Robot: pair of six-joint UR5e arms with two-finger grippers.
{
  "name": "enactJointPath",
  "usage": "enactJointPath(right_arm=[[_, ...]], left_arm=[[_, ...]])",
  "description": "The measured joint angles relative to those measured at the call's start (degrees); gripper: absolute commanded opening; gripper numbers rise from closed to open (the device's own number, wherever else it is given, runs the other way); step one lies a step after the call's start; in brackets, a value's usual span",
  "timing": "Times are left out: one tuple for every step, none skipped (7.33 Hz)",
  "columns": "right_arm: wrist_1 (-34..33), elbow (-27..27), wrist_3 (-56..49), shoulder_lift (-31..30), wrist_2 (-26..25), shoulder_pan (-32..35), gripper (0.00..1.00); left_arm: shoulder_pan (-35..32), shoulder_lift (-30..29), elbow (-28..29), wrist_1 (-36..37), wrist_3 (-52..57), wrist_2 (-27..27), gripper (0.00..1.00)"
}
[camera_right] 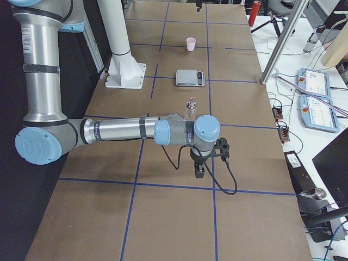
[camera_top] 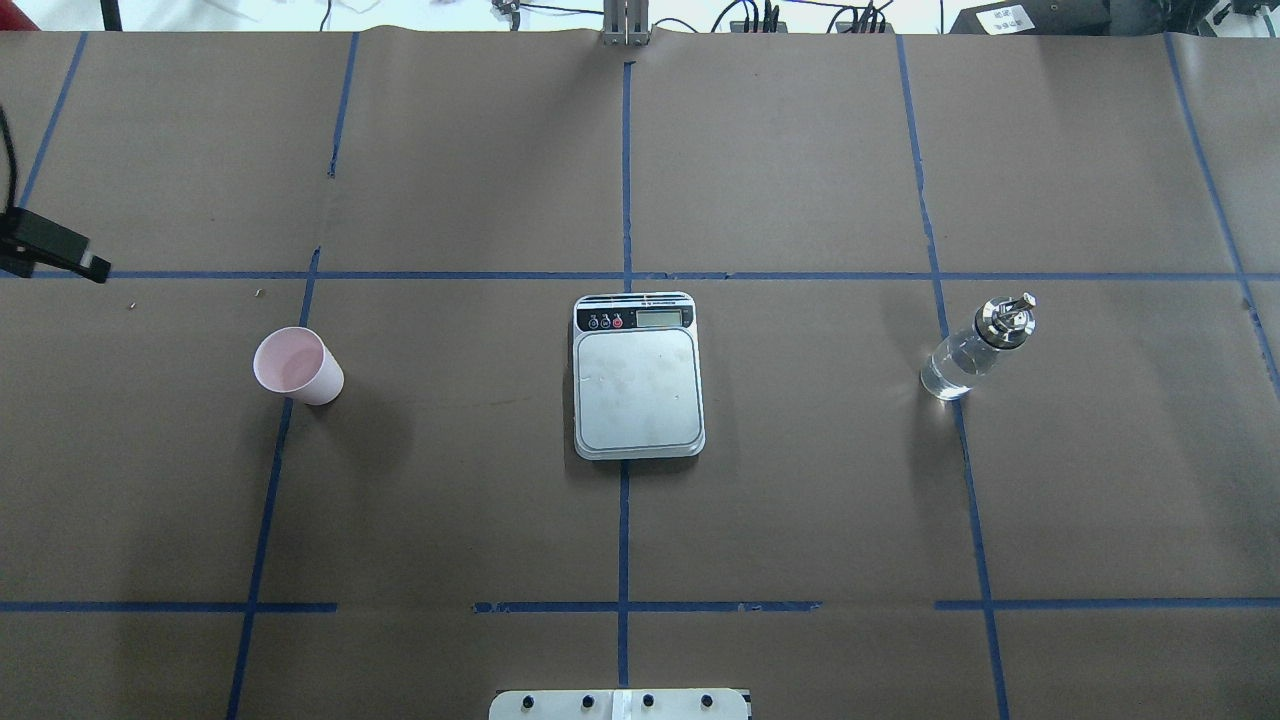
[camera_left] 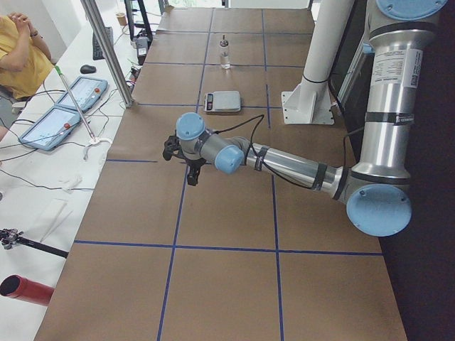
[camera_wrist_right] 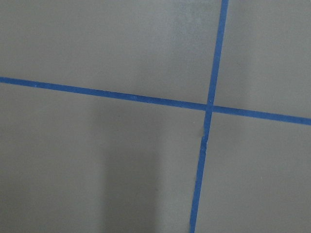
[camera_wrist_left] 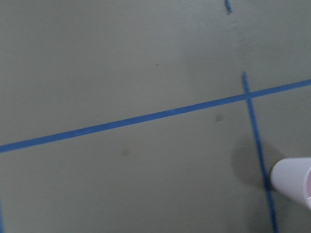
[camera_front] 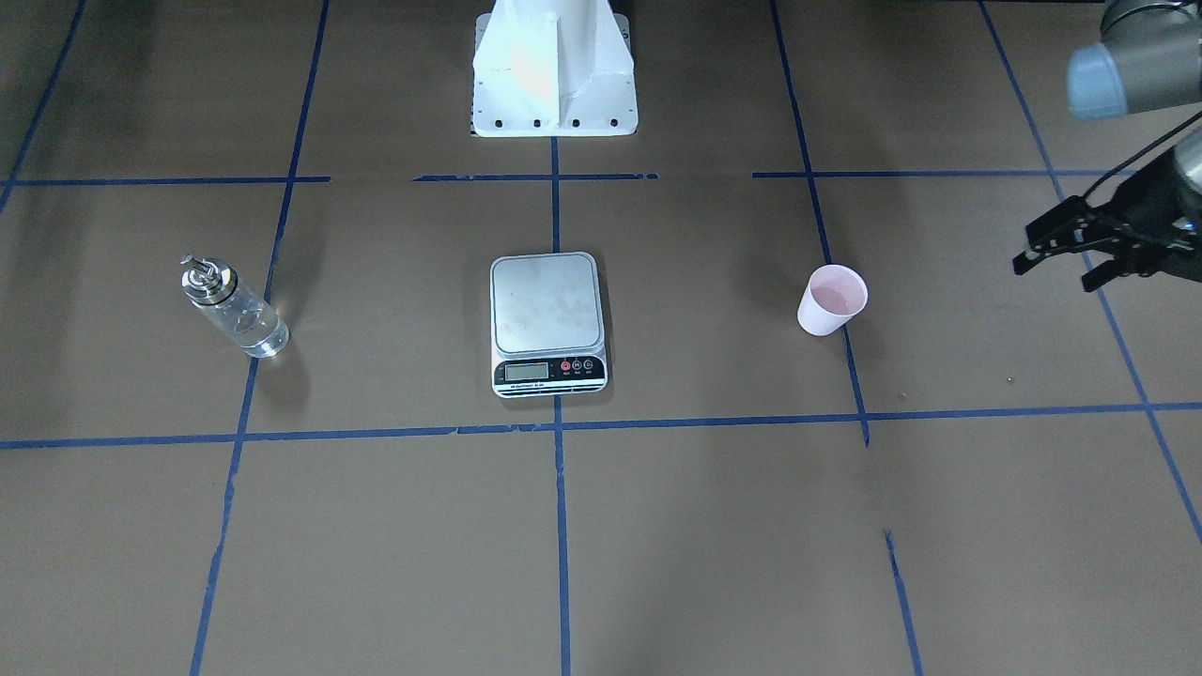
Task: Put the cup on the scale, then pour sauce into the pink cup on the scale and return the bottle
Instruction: 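Reach the left gripper down to the pink cup and grasp it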
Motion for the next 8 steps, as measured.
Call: enactJointPath(right_arm=[[3.8, -2.0, 0.1, -0.6, 0.1, -0.3, 1.00], [5.9, -3.4, 0.1, -0.9, 0.0, -0.6, 1.00], [6.7, -4.1, 0.0, -1.0, -0.1, -0.8, 1.00], [7.0, -4.3, 0.1, -1.0, -0.1, -0.9, 1.00], [7.1, -4.2, 0.3, -1.1, 0.0, -1.0, 1.00], [7.1, -4.1, 0.6, -1.1, 0.1, -1.0, 1.00], [7.2, -4.0, 0.6, -1.1, 0.1, -1.1, 1.00], [7.2, -3.9, 0.4, -1.1, 0.1, -1.1, 1.00]], left_arm=[[4.4, -1.3, -0.4, -0.6, -4.3, 2.2, 1.00], [8.2, -2.8, -0.2, -0.7, -7.9, 3.5, 1.00], [10.6, -4.0, 0.5, -0.7, -10.3, 4.2, 1.00], [11.8, -4.7, 1.9, -0.8, -11.4, 4.5, 1.00], [12.4, -5.5, 3.1, -0.9, -11.9, 4.6, 0.98], [13.0, -6.0, 3.7, -0.9, -12.1, 4.7, 0.94], [13.7, -6.2, 4.3, -0.9, -12.1, 4.7, 0.88], [14.2, -6.7, 5.0, -0.9, -12.1, 4.8, 0.82]])
